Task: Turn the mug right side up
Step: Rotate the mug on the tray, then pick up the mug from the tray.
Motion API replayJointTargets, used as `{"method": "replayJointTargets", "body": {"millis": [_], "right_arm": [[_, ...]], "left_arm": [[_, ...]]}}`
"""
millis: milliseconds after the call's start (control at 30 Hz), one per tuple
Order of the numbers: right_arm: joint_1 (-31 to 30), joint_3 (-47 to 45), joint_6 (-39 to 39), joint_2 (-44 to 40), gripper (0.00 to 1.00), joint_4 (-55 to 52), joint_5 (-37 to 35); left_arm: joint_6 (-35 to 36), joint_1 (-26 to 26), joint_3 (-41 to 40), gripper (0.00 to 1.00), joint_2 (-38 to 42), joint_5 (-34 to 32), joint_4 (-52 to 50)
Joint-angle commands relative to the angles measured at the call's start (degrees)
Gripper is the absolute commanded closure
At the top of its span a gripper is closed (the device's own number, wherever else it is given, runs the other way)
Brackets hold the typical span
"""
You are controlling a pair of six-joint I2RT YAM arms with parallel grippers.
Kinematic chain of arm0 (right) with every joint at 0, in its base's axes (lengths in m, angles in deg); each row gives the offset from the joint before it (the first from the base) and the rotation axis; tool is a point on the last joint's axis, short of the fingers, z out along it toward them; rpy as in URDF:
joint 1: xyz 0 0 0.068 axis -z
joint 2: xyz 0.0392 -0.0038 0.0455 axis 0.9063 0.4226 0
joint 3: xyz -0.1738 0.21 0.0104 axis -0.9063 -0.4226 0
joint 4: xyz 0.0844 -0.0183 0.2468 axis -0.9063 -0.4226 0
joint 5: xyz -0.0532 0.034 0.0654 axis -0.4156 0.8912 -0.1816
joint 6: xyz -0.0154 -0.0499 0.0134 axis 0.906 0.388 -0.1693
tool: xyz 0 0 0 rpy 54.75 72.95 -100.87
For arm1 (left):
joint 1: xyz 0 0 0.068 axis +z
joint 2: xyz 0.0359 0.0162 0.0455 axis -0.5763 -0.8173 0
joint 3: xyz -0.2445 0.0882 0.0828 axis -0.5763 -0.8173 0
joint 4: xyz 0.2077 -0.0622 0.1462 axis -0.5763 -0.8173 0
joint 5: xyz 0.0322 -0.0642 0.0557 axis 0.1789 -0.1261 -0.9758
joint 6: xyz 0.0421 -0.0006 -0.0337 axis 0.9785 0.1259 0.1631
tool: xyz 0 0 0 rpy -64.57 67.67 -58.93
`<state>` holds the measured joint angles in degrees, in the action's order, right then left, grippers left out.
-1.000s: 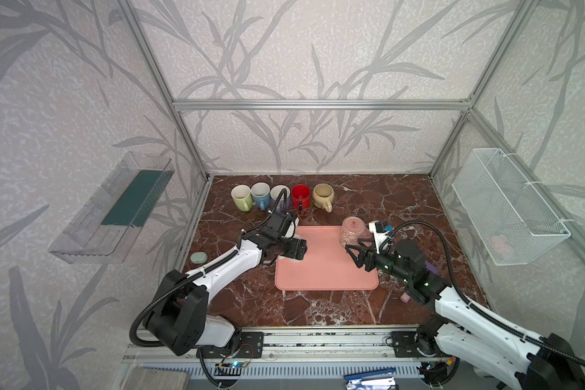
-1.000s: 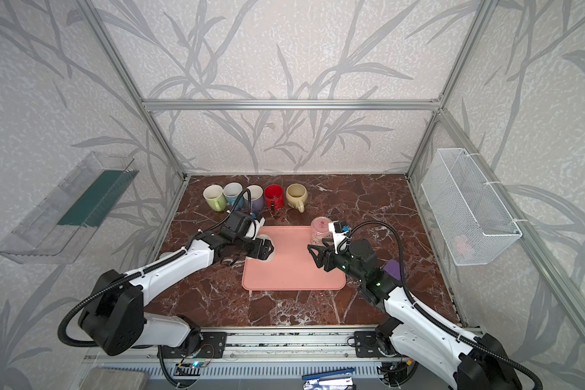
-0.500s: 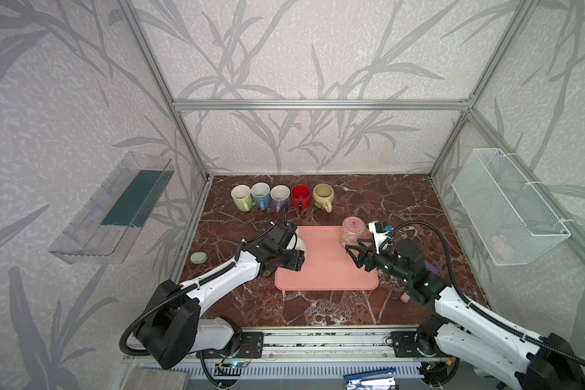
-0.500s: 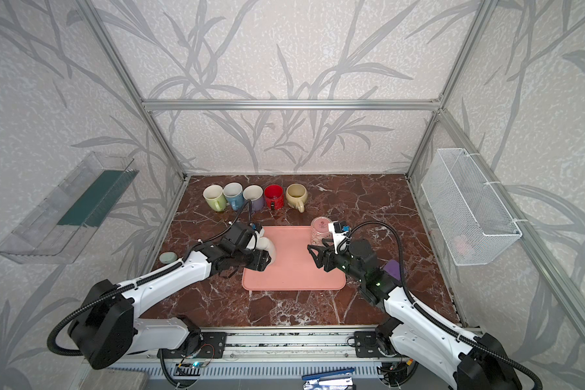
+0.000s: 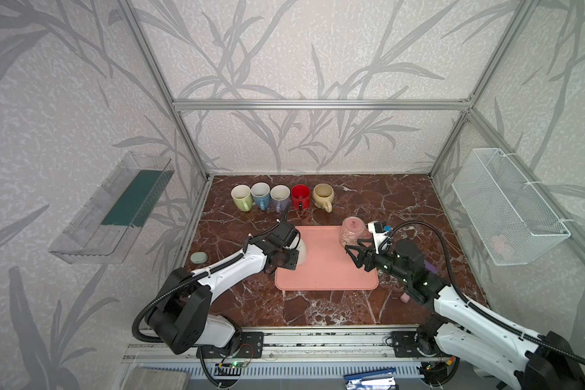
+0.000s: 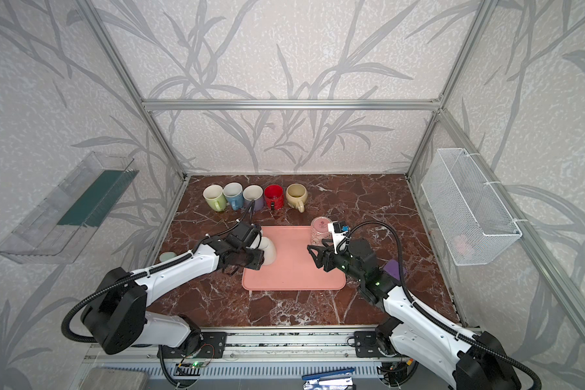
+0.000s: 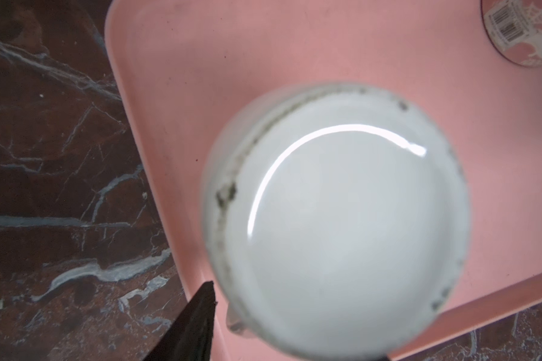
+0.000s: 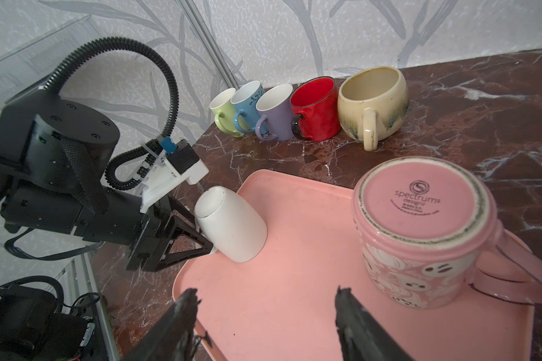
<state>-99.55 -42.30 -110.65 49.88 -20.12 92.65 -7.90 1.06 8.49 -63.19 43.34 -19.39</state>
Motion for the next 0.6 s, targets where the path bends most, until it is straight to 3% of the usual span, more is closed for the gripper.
{"method": "replayJointTargets", "body": {"millis": [0, 567], "right_arm": [[-0.1, 0.0, -0.3, 0.1, 0.30, 1.3, 0.3], [-0.1, 0.0, -0.5, 0.2, 0.31, 1.4, 0.2]], "left_arm": [[-0.1, -0.2, 2.2, 0.50, -0.5, -1.0, -2.1], [1.3, -0.2, 4.6, 0.65, -2.9, -2.3, -3.8]]}}
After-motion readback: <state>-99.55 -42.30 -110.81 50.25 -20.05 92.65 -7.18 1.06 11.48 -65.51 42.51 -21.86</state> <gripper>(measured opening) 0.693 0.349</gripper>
